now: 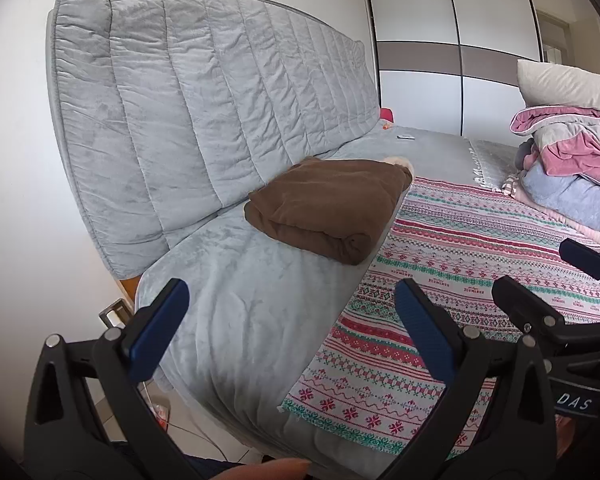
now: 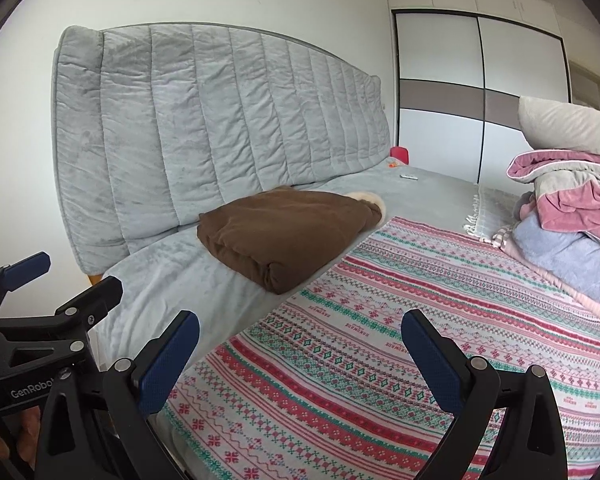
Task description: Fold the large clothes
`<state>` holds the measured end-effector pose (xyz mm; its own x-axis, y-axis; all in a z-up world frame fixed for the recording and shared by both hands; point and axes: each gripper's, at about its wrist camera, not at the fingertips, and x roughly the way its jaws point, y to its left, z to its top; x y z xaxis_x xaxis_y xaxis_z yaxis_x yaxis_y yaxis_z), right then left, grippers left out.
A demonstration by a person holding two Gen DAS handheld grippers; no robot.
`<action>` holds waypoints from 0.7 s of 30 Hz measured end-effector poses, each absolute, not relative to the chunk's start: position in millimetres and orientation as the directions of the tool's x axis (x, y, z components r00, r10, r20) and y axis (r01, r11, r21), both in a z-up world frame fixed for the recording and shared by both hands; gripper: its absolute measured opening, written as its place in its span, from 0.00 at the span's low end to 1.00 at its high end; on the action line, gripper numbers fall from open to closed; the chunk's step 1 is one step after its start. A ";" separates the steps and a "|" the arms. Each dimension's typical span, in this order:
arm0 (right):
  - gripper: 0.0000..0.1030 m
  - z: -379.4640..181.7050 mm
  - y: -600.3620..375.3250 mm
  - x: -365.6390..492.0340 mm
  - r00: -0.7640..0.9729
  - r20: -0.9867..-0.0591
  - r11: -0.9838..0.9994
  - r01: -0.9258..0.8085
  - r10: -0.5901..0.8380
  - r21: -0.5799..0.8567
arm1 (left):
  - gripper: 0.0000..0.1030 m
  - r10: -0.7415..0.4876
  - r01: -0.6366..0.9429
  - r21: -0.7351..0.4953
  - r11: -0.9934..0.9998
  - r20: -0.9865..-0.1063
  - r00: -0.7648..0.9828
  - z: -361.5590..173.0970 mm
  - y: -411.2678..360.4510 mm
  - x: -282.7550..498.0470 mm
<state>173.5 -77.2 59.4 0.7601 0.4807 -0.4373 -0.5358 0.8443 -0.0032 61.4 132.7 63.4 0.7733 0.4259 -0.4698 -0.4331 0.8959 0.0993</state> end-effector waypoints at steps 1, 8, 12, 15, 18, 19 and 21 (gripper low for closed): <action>0.99 59.2 -77.0 173.7 0.760 -0.438 0.844 -0.536 0.480 -0.003 | 0.99 0.427 -0.434 0.099 0.895 -0.471 0.772 63.4 133.2 61.4; 0.99 58.1 -76.7 173.2 0.760 -0.438 0.844 -0.536 0.481 -0.003 | 0.99 0.428 -0.434 0.100 0.895 -0.468 0.773 63.7 135.8 61.1; 0.99 58.0 -76.6 173.2 0.759 -0.439 0.845 -0.535 0.480 -0.003 | 0.99 0.428 -0.434 0.101 0.895 -0.469 0.773 63.8 136.1 61.2; 0.99 58.1 -76.7 173.4 0.759 -0.440 0.844 -0.536 0.481 -0.002 | 0.99 0.429 -0.436 0.101 0.894 -0.467 0.773 63.8 136.2 61.1; 0.99 58.0 -76.7 173.5 0.759 -0.440 0.845 -0.536 0.480 -0.002 | 0.99 0.428 -0.434 0.101 0.895 -0.469 0.773 63.8 136.7 61.1; 0.99 57.8 -76.7 173.5 0.759 -0.440 0.844 -0.536 0.480 -0.002 | 0.99 0.428 -0.435 0.101 0.895 -0.469 0.773 63.7 136.6 61.0; 0.99 58.0 -76.7 173.5 0.759 -0.440 0.844 -0.536 0.480 -0.002 | 0.99 0.427 -0.434 0.101 0.895 -0.468 0.774 63.8 136.2 61.3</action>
<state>173.5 -76.7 58.0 0.7589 0.4804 -0.4396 -0.5357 0.8444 -0.0021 61.3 136.2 63.8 0.7736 0.4273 -0.4680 -0.4336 0.8954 0.1007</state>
